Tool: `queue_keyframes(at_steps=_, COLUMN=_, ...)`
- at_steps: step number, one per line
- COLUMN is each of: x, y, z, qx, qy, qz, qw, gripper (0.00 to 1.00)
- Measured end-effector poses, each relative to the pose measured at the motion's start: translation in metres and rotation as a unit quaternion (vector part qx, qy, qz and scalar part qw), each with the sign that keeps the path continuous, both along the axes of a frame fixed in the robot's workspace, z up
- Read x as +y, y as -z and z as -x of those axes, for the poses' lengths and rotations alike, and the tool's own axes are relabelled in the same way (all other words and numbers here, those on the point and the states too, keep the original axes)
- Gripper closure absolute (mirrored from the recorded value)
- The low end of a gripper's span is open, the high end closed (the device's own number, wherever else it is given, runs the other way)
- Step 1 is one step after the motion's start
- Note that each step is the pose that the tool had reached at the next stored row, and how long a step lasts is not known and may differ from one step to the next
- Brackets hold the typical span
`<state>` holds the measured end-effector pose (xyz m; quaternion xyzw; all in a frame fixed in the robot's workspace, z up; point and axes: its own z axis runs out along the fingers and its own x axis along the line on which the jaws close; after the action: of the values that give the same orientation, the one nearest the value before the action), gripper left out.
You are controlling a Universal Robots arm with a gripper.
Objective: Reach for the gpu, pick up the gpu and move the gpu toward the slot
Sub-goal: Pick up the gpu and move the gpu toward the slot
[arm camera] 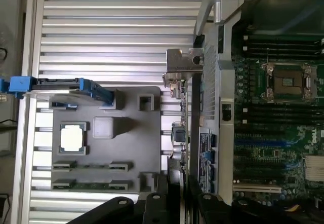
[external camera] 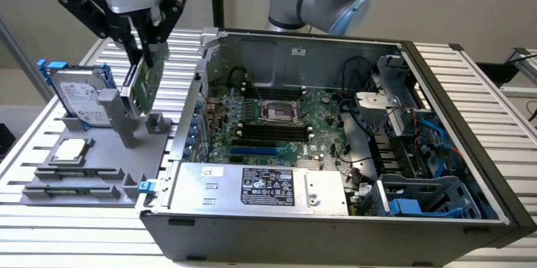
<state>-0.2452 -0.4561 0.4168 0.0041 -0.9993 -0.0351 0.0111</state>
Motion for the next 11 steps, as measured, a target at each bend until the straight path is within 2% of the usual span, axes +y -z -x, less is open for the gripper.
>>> queue_keyframes(at_steps=5, x=-0.0003, y=-0.0109, z=-0.023, qx=0.0024, qy=0.000, qz=-0.0049, qw=1.0000, gripper=0.73)
queue_keyframes(at_steps=11, x=-0.0003, y=-0.0120, z=-0.050, qx=0.0058, qy=0.000, qz=-0.0062, qw=1.0000, gripper=0.73)
